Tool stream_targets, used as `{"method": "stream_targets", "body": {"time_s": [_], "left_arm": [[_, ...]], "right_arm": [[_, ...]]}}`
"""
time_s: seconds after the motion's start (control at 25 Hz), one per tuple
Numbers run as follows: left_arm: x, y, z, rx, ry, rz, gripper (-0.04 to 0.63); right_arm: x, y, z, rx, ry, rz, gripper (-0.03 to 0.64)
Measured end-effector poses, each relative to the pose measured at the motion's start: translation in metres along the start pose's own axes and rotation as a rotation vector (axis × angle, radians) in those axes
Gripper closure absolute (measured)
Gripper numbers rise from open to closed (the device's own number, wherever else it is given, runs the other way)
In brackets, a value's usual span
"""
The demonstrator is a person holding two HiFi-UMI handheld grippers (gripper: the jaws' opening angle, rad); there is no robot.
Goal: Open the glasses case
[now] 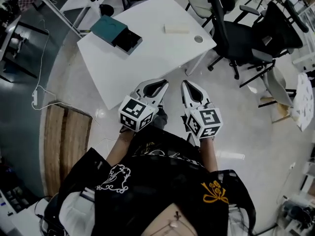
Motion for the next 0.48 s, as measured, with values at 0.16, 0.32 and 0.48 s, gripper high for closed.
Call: {"method": "stream_targets", "body": {"time_s": [0.16,0.32,0.48], "left_arm": [[-0.015,0.041,0.032,0.013,0.012,0.003,0.558],[-0.022,0.079,0.058,0.027,0.022,-0.006,0.558],[-0.028,0.111,0.08,0.043,0.015,-0.004,0.558]], "right_arm": [[-0.015,-0.027,0.042,0.03,0.009,0.009,0.603],[-0.027,-0.047,0.082,0.05,0.028,0.007,0.603],[-0.037,-0.059,0.115,0.064,0.038,-0.009,0.603]]}}
Point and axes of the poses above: the fingertips, and each gripper's own axes: z forward along the fingers, y to its left, x out of its underside, the point moved 1 cm from there along -z, backward along the fingers, and after that the axes turned 6 degrees about -x, right-handed, at the moved point
